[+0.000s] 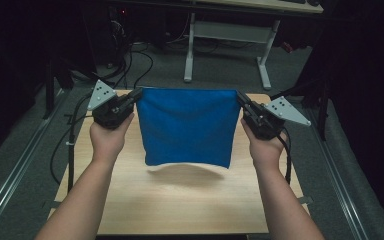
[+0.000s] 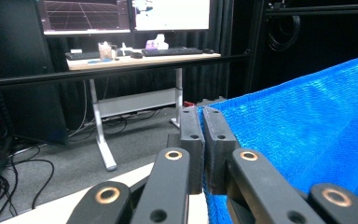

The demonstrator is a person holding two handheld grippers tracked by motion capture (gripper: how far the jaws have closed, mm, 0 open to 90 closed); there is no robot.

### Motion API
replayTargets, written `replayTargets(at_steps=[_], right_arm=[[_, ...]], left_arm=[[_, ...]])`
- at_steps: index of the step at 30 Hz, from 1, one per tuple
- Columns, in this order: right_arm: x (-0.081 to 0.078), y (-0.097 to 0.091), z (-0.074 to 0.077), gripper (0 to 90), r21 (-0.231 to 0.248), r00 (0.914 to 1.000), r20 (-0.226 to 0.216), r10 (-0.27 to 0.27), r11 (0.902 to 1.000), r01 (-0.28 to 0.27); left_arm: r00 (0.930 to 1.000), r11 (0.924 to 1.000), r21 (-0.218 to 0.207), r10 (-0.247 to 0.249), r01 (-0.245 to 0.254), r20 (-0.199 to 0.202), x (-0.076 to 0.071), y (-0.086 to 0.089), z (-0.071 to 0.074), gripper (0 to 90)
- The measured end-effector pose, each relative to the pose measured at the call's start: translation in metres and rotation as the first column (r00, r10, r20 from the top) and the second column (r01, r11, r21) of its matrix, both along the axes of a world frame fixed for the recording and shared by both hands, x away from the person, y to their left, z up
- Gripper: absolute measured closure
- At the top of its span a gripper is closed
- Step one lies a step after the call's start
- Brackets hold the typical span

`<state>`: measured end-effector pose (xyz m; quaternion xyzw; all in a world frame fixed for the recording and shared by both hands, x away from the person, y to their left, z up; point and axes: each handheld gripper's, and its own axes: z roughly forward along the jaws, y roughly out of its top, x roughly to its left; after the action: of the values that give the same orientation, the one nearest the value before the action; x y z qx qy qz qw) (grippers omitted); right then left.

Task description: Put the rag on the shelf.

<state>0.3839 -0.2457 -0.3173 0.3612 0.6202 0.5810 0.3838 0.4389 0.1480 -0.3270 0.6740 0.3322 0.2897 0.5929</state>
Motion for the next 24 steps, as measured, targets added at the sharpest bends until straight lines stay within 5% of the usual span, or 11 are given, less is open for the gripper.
replayTargets(at_steps=[10,24], right_arm=[[0.044,0.001,0.007,88.7,-0.013,0.9992,-0.016,-0.036,0.9993,0.036],[0.089,0.0,0.017,88.8,-0.047,0.9966,-0.034,-0.075,0.9962,0.073]], left_arm=[[0.9984,0.9943,0.091,0.056,-0.056,0.001,0.045,-0.009,0.014,88.0],[0.9956,0.9914,0.092,0.093,-0.094,0.012,0.084,-0.017,0.029,88.0]])
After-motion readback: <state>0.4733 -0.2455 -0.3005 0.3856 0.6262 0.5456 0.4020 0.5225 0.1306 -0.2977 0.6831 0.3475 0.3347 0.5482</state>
